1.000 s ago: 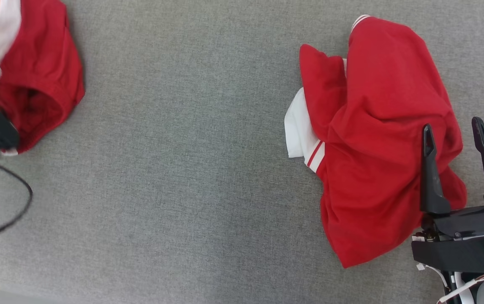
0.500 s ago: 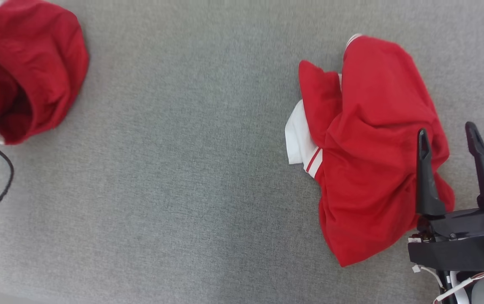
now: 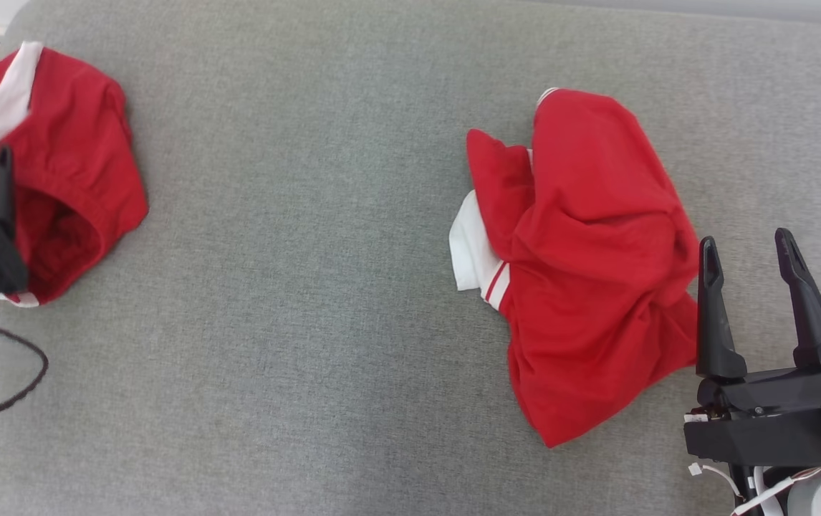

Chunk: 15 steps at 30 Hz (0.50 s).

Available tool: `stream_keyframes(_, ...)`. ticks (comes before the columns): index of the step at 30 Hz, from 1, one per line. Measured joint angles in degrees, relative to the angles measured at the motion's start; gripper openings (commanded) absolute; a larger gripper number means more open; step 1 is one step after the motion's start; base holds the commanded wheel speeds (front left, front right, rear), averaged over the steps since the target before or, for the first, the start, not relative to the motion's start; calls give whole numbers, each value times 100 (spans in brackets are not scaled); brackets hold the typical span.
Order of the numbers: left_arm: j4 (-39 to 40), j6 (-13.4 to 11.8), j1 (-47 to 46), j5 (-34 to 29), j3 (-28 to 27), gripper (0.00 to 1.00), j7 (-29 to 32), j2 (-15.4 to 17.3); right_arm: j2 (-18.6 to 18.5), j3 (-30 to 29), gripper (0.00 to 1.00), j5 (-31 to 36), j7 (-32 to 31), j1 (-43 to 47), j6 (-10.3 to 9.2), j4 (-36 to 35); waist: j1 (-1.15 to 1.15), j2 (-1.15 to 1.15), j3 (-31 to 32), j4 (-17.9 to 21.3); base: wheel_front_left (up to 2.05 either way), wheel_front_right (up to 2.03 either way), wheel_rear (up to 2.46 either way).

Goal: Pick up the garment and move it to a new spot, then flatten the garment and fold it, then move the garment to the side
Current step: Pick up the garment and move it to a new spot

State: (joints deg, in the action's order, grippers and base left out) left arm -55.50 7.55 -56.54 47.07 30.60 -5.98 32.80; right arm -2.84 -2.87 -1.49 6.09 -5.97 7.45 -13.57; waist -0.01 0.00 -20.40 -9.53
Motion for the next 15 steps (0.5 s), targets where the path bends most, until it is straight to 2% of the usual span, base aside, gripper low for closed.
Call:
stream_keyframes(8,-37,0,405,822,447,100,1043,49,2,11,100,-107,116,2,0,182,0,0,122,116,0,0,0)
stream_keyframes(15,120,0,504,1067,717,100,928,187,0,-16,100,-221,252,38,0,403,0,0,352,153,0,0,0)
